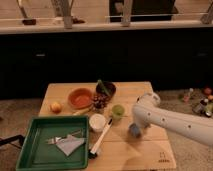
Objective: Wipe table surface with sponge
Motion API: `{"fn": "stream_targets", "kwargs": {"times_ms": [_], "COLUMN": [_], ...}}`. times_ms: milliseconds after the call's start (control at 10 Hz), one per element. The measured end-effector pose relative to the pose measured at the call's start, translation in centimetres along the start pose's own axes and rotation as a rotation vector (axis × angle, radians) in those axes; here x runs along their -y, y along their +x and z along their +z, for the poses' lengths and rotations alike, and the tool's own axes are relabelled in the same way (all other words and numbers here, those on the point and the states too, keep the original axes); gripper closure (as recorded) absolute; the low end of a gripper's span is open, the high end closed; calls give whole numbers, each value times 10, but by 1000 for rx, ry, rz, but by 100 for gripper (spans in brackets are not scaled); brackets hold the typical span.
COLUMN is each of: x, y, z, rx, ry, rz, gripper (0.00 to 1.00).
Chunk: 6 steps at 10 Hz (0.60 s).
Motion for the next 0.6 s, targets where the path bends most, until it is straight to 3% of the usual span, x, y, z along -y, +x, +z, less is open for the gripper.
{"fn": "stream_targets", "kwargs": {"times_ms": [300, 600], "x": [-23, -55], "y": [-33, -44], "z": [1, -9], "rx": [122, 160], "ry": [-22, -36], "rz": [-106, -143], "gripper": [100, 100]}}
